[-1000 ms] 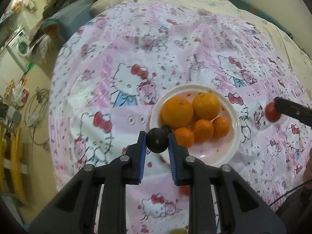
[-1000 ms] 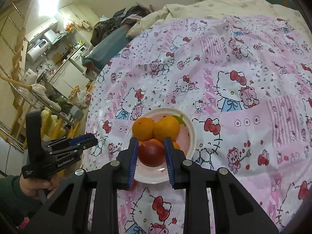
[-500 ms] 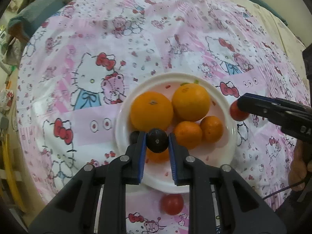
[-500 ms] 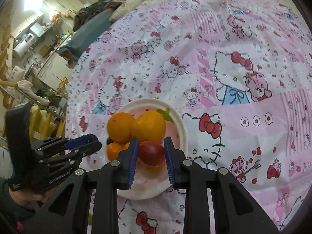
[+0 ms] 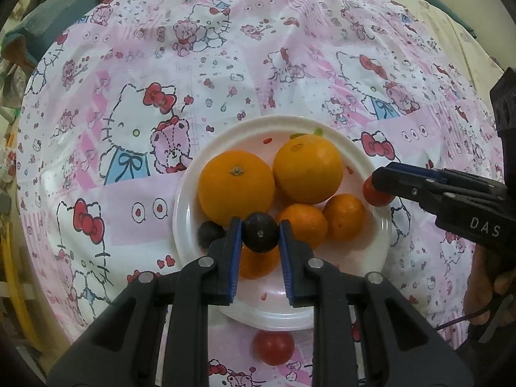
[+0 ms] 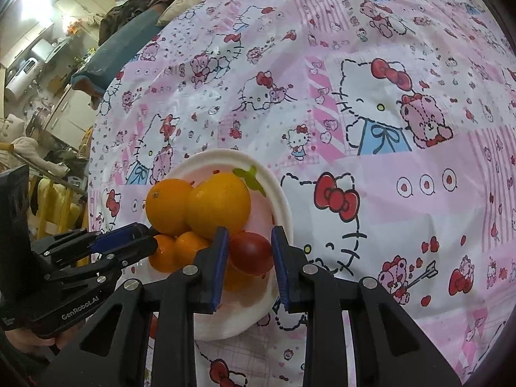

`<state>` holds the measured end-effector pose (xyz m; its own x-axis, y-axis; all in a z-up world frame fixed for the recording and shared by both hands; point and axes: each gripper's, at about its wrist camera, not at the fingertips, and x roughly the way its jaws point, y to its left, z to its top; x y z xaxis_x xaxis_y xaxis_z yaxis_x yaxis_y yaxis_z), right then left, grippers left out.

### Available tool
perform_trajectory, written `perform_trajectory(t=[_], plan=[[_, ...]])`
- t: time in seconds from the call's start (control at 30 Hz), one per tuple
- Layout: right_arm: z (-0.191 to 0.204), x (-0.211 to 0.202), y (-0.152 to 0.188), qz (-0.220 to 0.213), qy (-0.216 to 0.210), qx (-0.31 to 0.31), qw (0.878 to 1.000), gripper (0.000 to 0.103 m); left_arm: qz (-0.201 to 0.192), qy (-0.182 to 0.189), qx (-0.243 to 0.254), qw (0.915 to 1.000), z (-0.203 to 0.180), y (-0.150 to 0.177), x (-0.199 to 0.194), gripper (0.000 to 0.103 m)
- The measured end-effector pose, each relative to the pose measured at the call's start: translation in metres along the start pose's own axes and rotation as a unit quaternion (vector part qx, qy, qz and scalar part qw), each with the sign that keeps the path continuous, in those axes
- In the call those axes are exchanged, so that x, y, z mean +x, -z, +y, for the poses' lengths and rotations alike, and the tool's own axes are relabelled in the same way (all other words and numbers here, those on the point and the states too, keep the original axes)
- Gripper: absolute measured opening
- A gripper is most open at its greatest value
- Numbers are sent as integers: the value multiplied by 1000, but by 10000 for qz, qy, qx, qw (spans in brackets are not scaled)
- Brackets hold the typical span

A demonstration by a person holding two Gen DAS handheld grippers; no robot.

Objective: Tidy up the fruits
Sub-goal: 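Carry the grape and tomato onto the plate and open both tools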

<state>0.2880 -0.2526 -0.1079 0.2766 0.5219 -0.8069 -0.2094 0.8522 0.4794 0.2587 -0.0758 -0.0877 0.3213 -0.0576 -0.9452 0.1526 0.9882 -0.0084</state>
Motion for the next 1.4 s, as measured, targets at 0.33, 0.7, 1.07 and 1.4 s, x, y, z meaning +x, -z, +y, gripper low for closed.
perform_trajectory(t=[0.33, 0.7, 1.07, 1.4], plan=[[0, 1, 0, -21, 66, 10, 10000, 29, -55, 78, -105, 9999, 4, 0, -3, 20], [1, 9, 2, 33, 170, 15, 9998, 31, -205, 43, -142, 9997, 4, -1, -11, 39], [0, 0, 0, -129, 129, 57, 9998, 65, -338, -74, -49, 9994, 2, 0, -17, 71], [-3, -16, -4, -332, 92, 207, 9992, 77, -410, -145, -96, 9990, 7, 7, -24, 75]])
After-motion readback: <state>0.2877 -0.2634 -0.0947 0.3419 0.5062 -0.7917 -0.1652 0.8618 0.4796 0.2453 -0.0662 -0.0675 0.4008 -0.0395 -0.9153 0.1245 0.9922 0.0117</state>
